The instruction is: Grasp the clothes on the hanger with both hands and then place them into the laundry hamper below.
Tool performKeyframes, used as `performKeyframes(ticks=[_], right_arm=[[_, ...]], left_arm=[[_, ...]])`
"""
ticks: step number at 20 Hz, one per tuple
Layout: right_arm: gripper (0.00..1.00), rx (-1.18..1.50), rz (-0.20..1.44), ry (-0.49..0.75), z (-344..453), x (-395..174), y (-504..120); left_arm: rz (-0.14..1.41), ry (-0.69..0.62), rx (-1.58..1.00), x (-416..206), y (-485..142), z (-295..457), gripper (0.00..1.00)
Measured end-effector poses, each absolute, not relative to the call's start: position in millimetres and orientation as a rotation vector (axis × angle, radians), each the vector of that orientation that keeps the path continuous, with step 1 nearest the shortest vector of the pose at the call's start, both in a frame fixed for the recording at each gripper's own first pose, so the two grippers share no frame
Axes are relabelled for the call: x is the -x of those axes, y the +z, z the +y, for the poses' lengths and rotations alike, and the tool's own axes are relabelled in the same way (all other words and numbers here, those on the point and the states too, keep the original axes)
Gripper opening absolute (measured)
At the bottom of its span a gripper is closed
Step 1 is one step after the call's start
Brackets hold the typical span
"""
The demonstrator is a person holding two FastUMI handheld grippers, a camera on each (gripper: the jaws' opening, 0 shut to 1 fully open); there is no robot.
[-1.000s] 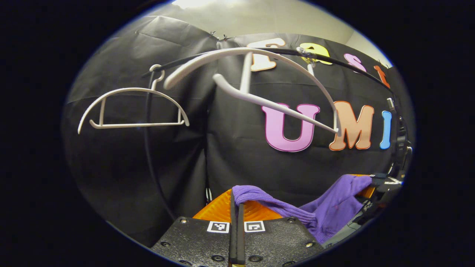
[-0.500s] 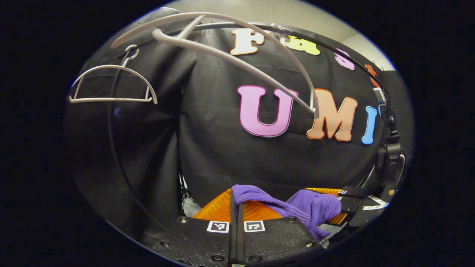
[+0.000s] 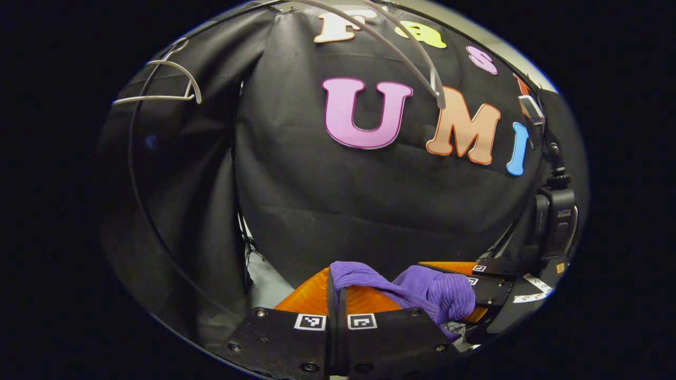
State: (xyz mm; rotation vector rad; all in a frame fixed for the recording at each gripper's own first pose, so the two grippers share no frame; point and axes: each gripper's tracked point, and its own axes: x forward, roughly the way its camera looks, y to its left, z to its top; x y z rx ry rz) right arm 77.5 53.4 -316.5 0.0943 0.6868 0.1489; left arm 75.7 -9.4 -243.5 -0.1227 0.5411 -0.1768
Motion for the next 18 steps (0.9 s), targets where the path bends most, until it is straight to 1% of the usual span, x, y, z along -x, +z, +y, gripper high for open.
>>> performKeyframes(ticks=[5, 6, 11, 18], right_arm=[[0.15, -0.082, 0.768, 0.157, 54, -58, -349], [0.1, -0.08, 0.782, 0.158, 54, -55, -355], [0.11, -0.083, 0.843, 0.165, 59, -38, -377], [0.11, -0.091, 0.885, 0.185, 67, -25, -389]], left_arm=[[0.625, -0.194, 0.111, -63, -275, -9, 0.01], [0.641, -0.196, 0.106, -61, -282, -8, 0.01], [0.715, -0.204, 0.084, -46, -310, -6, 0.01], [0.812, -0.21, 0.068, -27, -338, -4, 0.01]])
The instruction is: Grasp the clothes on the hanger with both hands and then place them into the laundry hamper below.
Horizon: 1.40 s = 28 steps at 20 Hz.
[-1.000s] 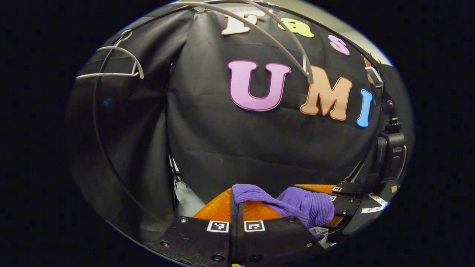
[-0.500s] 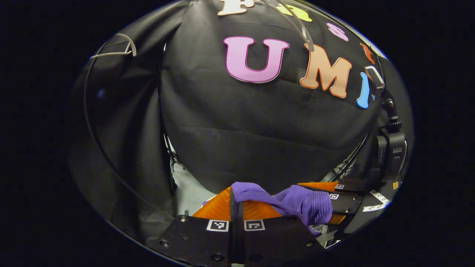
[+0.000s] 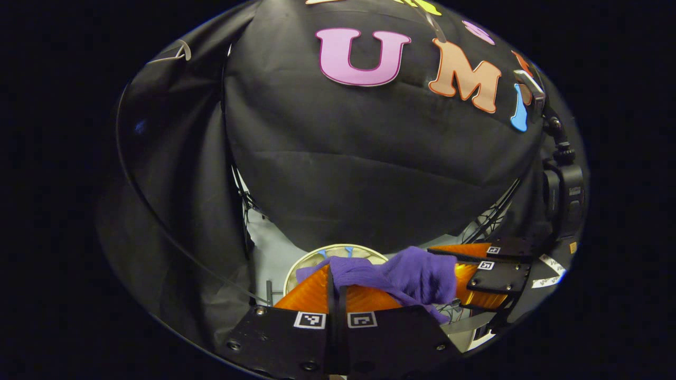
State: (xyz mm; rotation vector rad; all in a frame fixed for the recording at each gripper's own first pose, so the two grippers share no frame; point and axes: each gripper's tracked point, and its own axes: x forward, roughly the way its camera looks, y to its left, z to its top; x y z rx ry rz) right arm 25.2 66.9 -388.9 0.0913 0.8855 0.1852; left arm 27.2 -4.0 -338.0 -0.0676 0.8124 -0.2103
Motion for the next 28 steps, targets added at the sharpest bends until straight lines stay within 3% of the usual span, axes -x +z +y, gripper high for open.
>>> performKeyframes(ticks=[4, 6, 8, 24, 25, 26, 27, 28], right_arm=[[0.11, -0.086, 0.879, 0.199, 68, -27, -387], [0.11, -0.085, 0.877, 0.198, 68, -28, -386], [0.11, -0.089, 0.877, 0.193, 67, -29, -387], [0.11, -0.095, 0.899, 0.179, 67, -26, -394], [0.11, -0.097, 0.902, 0.177, 67, -25, -395], [0.11, -0.099, 0.905, 0.175, 67, -24, -395], [0.11, -0.103, 0.908, 0.174, 67, -24, -395], [0.11, -0.104, 0.912, 0.173, 66, -20, -395]], left_arm=[[0.912, -0.226, 0.084, -7, -367, -5, 0.02], [0.953, -0.236, 0.099, 3, -379, -6, 0.13], [0.94, -0.238, 0.093, 2, -378, -5, 0.13], [0.93, -0.205, 0.11, -5, -370, -5, 0.11], [0.93, -0.197, 0.107, -6, -370, -3, 0.02], [0.932, -0.198, 0.108, -6, -371, -4, 0.05], [0.935, -0.198, 0.107, -6, -371, -4, 0.24], [0.936, -0.198, 0.104, -3, -370, -3, 0.3]])
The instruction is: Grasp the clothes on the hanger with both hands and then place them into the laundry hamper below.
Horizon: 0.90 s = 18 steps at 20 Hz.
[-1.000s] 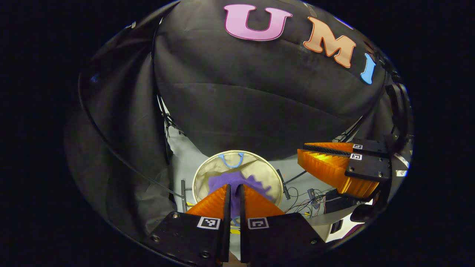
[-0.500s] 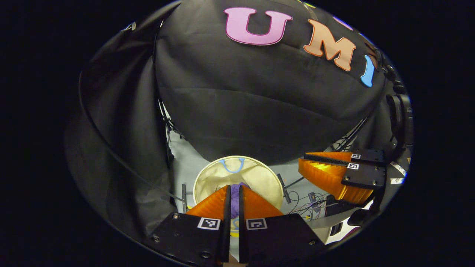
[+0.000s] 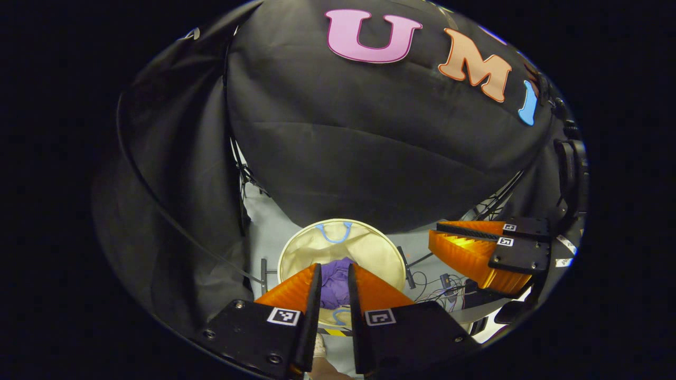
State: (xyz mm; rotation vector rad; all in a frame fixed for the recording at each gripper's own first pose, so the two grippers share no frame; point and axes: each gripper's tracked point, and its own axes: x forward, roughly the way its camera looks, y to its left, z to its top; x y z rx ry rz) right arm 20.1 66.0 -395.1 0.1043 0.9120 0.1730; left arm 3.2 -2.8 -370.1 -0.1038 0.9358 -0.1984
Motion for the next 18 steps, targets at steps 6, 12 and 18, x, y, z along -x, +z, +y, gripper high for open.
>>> performKeyframes(ticks=[6, 12, 18], right_arm=[[0.22, -0.105, 0.917, 0.168, 64, -17, -397], [0.73, -0.097, 0.921, 0.151, 59, -14, -395], [1.0, -0.086, 0.905, 0.114, 43, -10, -392]], left_arm=[[0.933, -0.219, 0.11, -6, -370, -12, 0.6], [0.929, -0.182, 0.106, -25, -367, -24, 0.97], [0.916, -0.139, 0.091, -29, -356, -19, 0.97]])
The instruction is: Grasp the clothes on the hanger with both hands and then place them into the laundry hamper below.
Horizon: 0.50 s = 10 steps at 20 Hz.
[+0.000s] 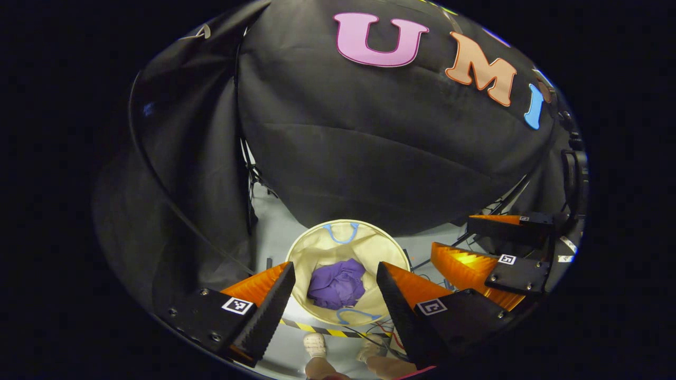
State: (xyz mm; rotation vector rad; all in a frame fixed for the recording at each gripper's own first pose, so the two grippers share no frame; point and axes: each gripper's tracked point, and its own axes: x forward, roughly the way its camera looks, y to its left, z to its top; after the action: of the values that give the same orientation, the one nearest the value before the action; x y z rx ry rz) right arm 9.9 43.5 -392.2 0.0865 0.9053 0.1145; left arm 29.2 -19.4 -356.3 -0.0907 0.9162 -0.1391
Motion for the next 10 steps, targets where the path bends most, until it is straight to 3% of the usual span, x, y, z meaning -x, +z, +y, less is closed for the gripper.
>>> performKeyframes(ticks=[10], right_arm=[[1.0, -0.072, 0.663, 0.008, -14, -45, -287]], left_arm=[[0.592, -0.122, 0.004, -79, -226, -25, 0.97]])
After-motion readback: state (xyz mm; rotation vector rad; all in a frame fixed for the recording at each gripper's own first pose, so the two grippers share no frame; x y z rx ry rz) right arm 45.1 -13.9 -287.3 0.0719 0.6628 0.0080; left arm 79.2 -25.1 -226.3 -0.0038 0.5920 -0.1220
